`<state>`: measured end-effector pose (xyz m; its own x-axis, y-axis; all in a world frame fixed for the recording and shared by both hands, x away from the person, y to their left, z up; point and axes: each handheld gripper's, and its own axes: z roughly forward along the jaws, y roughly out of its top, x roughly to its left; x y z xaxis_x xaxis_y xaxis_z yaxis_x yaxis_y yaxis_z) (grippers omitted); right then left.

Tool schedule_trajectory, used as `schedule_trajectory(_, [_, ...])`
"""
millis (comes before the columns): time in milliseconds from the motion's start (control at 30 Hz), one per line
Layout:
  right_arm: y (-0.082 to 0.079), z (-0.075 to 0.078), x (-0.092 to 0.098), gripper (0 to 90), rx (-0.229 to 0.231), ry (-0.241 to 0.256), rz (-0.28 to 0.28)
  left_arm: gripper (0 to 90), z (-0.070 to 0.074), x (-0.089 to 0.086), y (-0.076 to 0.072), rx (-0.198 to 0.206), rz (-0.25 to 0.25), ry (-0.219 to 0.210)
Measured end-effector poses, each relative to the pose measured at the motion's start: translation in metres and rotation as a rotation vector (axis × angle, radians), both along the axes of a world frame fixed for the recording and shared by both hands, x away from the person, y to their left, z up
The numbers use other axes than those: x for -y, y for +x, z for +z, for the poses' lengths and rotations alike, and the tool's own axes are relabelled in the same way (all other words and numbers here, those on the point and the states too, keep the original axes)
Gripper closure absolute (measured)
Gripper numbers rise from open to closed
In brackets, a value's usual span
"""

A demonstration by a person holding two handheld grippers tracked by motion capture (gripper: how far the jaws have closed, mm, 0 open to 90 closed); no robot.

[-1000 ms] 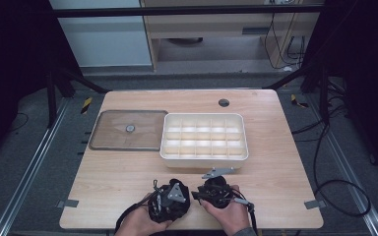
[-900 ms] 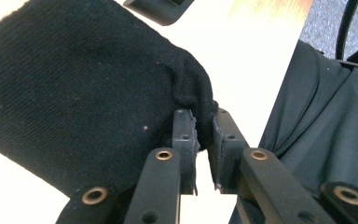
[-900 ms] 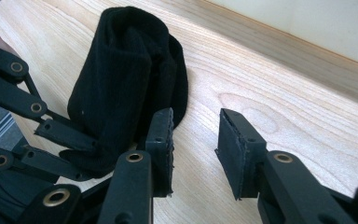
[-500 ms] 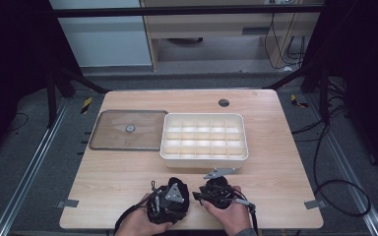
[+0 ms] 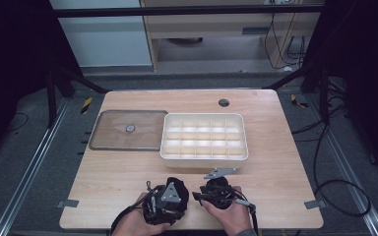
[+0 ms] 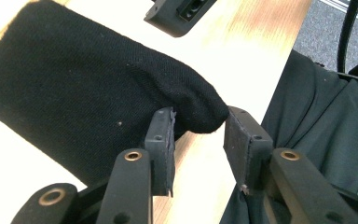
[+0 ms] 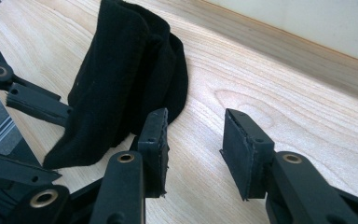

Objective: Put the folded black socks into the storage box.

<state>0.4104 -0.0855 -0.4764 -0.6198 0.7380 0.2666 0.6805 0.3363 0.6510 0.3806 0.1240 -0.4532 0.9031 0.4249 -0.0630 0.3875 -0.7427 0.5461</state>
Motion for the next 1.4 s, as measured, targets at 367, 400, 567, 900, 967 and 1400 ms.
schedule_trajectory(367, [0.000, 0.000, -0.002, 59.9, -0.005, 0.005, 0.003, 58.1, 0.013, -0.004, 0.001, 0.048, 0.018, -0.006])
schedule_trajectory(400, [0.000, 0.000, -0.002, 59.9, -0.003, 0.001, 0.005, 57.7, 0.014, -0.005, 0.002, 0.052, 0.024, -0.010])
schedule_trajectory(567, [0.000, 0.001, -0.002, 59.9, 0.001, -0.001, 0.004, 57.5, 0.019, -0.006, 0.003, 0.064, 0.029, -0.014])
schedule_trajectory(900, [0.000, 0.001, -0.001, 59.9, -0.001, 0.001, 0.001, 58.0, 0.026, -0.008, 0.008, 0.073, 0.040, -0.024])
schedule_trajectory(967, [0.000, 0.002, -0.001, 59.9, -0.001, 0.001, 0.000, 59.2, 0.028, -0.007, 0.010, 0.075, 0.038, -0.027])
schedule_trajectory(1400, [0.000, 0.004, 0.003, 60.4, 0.005, 0.005, -0.008, 76.4, 0.020, 0.000, 0.035, 0.035, 0.063, -0.029])
